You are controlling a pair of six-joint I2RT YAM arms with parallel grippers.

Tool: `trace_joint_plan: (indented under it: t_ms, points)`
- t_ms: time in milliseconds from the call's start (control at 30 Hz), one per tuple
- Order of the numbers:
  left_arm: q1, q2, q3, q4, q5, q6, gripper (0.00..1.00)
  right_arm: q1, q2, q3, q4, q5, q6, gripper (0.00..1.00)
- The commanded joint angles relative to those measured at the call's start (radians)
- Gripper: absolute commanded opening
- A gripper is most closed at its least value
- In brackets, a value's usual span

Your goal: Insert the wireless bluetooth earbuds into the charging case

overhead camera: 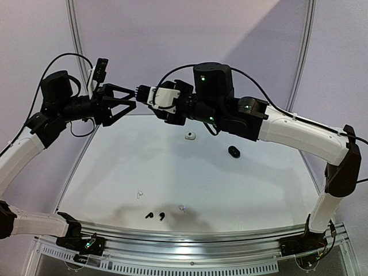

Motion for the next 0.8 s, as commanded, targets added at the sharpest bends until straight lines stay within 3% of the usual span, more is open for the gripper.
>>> trace_joint_plan:
  t_ms: [0,167,300,500,767]
  points:
    - [-0.024,0.018,-0.001,0.010,0.005,-0.015,0.78,0.028,0.017,0.048,-0.039,0.008,-0.057,0.24]
    - [-0.048,0.032,0.010,-0.005,0.006,0.009,0.59,0.042,0.028,0.063,-0.045,0.010,-0.067,0.24]
    - [-0.060,0.037,0.014,-0.023,0.001,0.027,0.51,0.044,0.034,0.077,-0.045,-0.001,-0.060,0.23]
    - [-0.063,0.039,0.023,-0.024,-0.006,0.031,0.28,0.049,0.046,0.091,-0.063,-0.015,-0.080,0.23]
    - [-0.063,0.040,0.016,-0.008,0.018,0.033,0.11,0.050,0.057,0.106,-0.081,-0.027,-0.088,0.22]
